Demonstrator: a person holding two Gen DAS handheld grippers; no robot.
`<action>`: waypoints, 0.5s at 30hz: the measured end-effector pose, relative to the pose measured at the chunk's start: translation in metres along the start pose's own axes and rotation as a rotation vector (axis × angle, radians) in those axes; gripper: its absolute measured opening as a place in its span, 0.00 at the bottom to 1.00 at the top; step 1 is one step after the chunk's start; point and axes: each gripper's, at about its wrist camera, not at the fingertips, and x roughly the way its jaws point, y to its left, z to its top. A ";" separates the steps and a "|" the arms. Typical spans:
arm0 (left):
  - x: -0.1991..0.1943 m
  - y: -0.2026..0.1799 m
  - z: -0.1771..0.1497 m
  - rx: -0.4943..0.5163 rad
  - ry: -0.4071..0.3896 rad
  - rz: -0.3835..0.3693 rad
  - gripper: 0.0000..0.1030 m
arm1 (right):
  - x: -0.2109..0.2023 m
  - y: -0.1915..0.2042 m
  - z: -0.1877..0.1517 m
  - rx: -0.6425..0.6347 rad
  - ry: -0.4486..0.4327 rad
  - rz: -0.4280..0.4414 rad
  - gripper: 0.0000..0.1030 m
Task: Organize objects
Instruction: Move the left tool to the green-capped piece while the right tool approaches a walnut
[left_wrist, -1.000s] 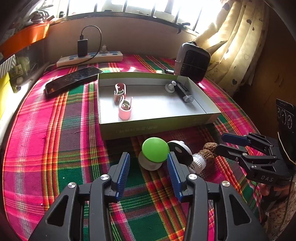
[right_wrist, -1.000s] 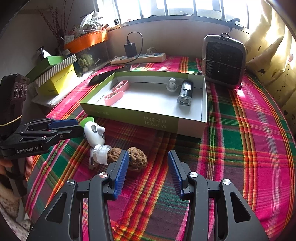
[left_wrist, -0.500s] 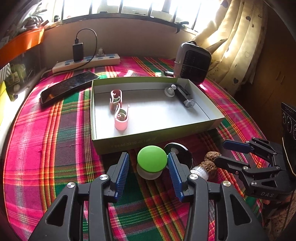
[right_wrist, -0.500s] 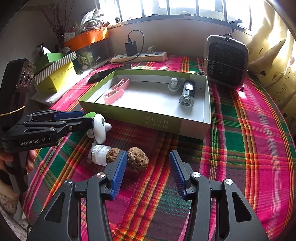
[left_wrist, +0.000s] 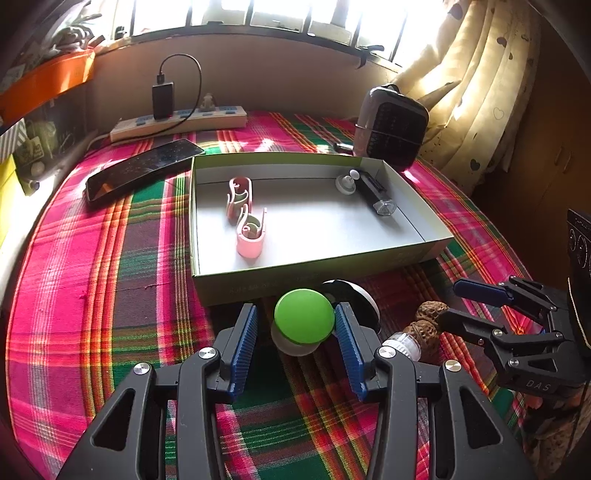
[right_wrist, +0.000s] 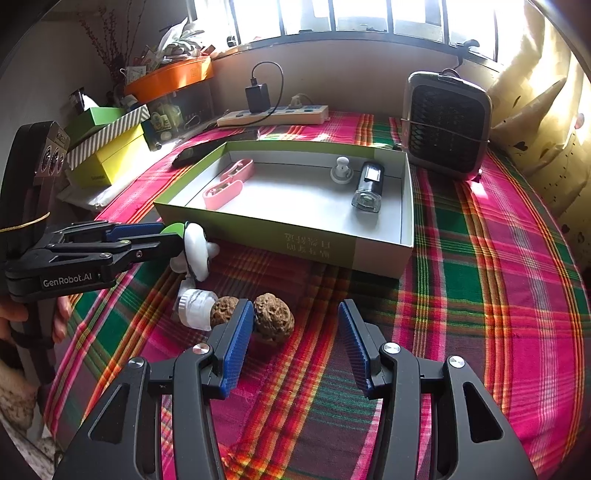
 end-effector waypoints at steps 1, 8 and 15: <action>0.000 0.000 0.000 -0.001 0.001 0.001 0.41 | 0.000 0.000 0.000 0.003 0.003 0.004 0.48; -0.005 0.005 0.000 -0.013 -0.012 0.012 0.41 | 0.000 0.001 -0.001 -0.008 0.010 0.014 0.48; -0.001 0.007 0.000 -0.012 -0.002 0.031 0.41 | -0.004 -0.001 -0.004 -0.001 0.011 0.003 0.48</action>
